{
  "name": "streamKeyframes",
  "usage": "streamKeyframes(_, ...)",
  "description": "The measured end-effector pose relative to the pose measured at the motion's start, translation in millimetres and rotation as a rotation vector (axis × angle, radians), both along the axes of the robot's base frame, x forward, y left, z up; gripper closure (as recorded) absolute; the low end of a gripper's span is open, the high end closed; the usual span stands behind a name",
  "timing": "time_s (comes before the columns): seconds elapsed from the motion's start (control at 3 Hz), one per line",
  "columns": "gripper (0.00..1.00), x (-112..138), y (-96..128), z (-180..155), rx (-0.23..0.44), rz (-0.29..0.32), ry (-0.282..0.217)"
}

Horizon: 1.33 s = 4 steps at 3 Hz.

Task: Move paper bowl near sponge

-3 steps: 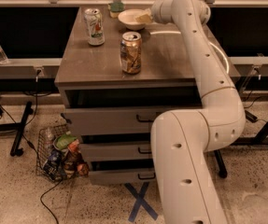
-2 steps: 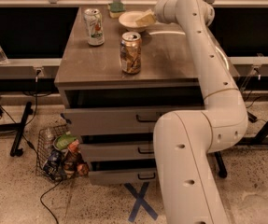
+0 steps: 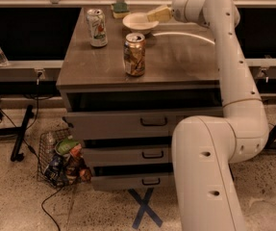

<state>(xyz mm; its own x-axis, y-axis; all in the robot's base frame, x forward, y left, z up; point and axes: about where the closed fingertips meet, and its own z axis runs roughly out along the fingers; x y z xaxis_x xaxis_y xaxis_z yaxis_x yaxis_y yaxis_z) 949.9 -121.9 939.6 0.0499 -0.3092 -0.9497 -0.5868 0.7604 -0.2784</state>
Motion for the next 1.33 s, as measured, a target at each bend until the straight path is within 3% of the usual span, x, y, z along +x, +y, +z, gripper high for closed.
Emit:
streamKeyframes(0.33, 0.0, -10, -3, -10, 0.05, 0.039, 0.053)
streamKeyframes(0.67, 0.0, -9, 15, -34, 0.053, 0.072, 0.104)
streamKeyframes(1.33, 0.0, 2, 32, -58, 0.009, 0.064, 0.123)
